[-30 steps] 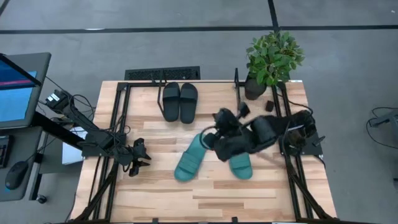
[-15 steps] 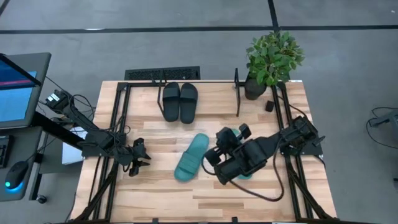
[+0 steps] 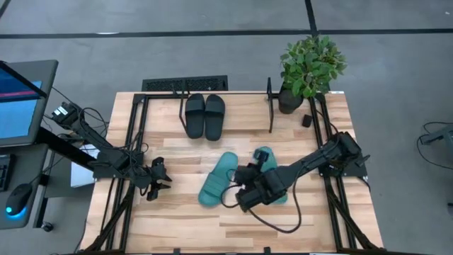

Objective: Pick and place slides into the shelf
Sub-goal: Put the left green slide on the shelf

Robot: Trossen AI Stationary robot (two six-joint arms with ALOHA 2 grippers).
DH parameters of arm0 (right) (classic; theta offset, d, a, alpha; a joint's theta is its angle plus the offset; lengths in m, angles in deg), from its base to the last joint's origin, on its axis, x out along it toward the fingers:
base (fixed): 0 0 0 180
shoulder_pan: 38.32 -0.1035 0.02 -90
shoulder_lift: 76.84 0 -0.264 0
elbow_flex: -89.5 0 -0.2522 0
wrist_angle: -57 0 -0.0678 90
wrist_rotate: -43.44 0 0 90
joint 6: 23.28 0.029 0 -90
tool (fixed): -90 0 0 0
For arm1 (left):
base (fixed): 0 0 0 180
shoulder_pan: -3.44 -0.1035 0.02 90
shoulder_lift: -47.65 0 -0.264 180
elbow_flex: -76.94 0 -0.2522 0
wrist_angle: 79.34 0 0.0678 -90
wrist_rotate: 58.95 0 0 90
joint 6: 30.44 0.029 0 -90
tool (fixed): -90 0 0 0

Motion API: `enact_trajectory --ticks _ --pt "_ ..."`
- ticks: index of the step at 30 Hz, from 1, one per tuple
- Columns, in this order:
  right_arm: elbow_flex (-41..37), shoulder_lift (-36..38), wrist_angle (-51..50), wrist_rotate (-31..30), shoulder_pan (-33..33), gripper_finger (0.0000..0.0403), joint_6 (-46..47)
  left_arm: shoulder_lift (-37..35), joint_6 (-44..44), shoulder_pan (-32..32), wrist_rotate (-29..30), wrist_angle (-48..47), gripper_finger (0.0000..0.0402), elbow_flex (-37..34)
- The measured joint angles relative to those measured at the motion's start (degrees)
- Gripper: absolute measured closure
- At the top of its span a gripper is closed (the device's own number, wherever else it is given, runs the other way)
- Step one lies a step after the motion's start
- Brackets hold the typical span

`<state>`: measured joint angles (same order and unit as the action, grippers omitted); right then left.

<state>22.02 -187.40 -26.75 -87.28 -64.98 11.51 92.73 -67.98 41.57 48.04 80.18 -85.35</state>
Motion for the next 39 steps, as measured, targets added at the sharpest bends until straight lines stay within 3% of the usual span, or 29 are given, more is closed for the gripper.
enact_trajectory --ticks 6,13,16,23,28,39 --pt "-7.2 0.0 22.5 9.8 1.1 0.0403 -14.4 0.0 0.0 0.0 0.0 0.0 0.0267 0.0" --pt "-12.3 0.0 32.1 19.0 3.8 0.0403 -18.6 0.0 0.0 0.0 0.0 0.0 0.0267 0.0" --pt "-12.9 0.0 33.4 22.0 5.7 0.0403 -21.5 0.0 0.0 0.0 0.0 0.0 0.0267 0.0" --pt "-14.8 0.0 35.3 22.9 10.3 0.0403 -27.4 0.0 0.0 0.0 0.1 0.0 0.0267 0.0" --pt "-15.9 0.0 34.0 29.4 13.9 0.0403 -31.9 0.0 0.0 0.0 0.1 0.0 0.0267 0.0" --pt "-15.9 0.0 30.7 37.5 15.9 0.0403 -38.1 0.0 0.0 0.0 0.1 0.0 0.0267 0.0"
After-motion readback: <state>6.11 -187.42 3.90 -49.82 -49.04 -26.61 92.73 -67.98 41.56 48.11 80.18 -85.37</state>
